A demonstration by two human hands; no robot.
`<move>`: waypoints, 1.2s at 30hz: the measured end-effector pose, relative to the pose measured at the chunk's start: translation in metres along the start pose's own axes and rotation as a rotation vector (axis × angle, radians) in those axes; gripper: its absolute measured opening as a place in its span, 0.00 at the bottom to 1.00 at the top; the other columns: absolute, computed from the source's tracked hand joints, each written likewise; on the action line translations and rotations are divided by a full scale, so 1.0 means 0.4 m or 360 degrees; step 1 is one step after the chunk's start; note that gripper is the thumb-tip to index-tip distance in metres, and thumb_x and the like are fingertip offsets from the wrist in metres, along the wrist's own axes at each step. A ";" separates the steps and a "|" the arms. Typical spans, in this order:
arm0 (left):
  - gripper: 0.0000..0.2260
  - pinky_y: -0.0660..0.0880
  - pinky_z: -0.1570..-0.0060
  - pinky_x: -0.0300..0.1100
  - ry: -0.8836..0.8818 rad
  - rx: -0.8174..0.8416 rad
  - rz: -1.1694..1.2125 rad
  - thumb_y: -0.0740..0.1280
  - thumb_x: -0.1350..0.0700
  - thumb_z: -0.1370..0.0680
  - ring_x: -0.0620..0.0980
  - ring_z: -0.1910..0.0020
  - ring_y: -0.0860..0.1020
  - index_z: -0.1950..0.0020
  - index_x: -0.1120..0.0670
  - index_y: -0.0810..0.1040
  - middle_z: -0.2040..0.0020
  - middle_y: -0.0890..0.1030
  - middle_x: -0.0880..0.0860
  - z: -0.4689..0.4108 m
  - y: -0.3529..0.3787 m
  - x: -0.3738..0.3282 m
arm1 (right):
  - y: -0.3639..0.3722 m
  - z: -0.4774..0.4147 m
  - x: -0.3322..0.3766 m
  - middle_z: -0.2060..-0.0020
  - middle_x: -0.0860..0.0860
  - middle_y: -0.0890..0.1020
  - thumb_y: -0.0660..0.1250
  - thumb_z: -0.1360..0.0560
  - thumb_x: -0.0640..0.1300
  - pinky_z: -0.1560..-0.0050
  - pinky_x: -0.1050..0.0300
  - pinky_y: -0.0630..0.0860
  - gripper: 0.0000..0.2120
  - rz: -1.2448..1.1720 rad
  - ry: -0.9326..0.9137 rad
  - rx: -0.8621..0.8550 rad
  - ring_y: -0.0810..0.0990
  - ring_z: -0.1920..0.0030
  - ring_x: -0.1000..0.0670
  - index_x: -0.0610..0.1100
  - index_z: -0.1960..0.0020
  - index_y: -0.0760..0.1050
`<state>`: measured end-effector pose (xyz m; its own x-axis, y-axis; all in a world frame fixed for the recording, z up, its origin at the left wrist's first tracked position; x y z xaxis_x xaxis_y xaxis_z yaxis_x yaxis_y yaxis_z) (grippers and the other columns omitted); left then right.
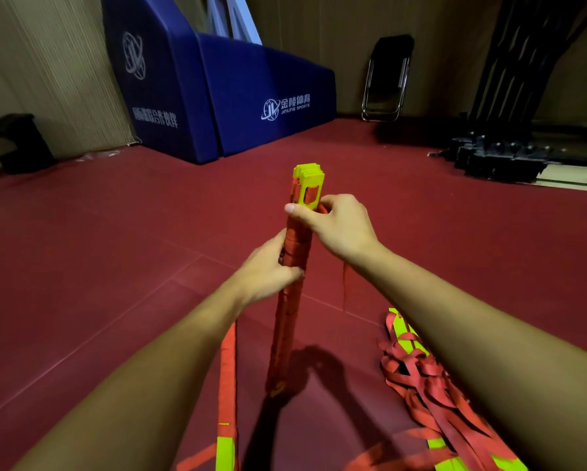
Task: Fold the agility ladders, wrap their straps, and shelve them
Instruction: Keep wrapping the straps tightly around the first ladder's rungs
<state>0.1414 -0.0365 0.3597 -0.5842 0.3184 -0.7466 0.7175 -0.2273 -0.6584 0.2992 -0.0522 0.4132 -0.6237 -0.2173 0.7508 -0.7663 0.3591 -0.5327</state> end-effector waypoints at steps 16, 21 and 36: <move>0.32 0.78 0.51 0.53 -0.0007 -0.0271 -0.0382 0.72 0.30 0.43 0.54 0.52 0.81 0.44 0.42 0.72 0.55 0.82 0.46 -0.012 0.007 0.023 | 0.021 0.003 -0.028 0.72 0.49 0.73 0.68 0.32 0.70 0.63 0.51 0.67 0.28 0.0033 0.0093 -0.0059 0.74 0.64 0.42 0.46 0.69 0.70; 0.27 0.78 0.46 0.56 0.0085 -0.0108 -0.0016 0.75 0.35 0.39 0.51 0.52 0.82 0.46 0.45 0.76 0.53 0.84 0.49 -0.015 0.001 0.040 | 0.012 -0.003 -0.033 0.73 0.50 0.73 0.69 0.27 0.61 0.67 0.52 0.65 0.21 0.0014 0.0024 -0.0086 0.74 0.66 0.47 0.42 0.58 0.81; 0.27 0.76 0.56 0.49 0.0109 -0.0491 -0.0809 0.72 0.39 0.30 0.59 0.50 0.80 0.33 0.33 0.68 0.55 0.81 0.48 -0.003 0.026 0.008 | 0.035 0.005 -0.037 0.61 0.44 0.83 0.67 0.36 0.74 0.60 0.52 0.73 0.29 0.0036 0.0407 -0.0217 0.82 0.54 0.39 0.46 0.64 0.78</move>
<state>0.1476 -0.0368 0.3505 -0.8646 0.3783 -0.3306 0.4375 0.2434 -0.8656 0.2971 -0.0460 0.3938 -0.5682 0.0221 0.8226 -0.7139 0.4840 -0.5061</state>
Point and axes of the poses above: each hand's wrist, its own z-axis away from the middle knuckle, its own y-axis out of the palm, x = y × z, the point moved 1 cm from there along -z, towards the middle knuckle
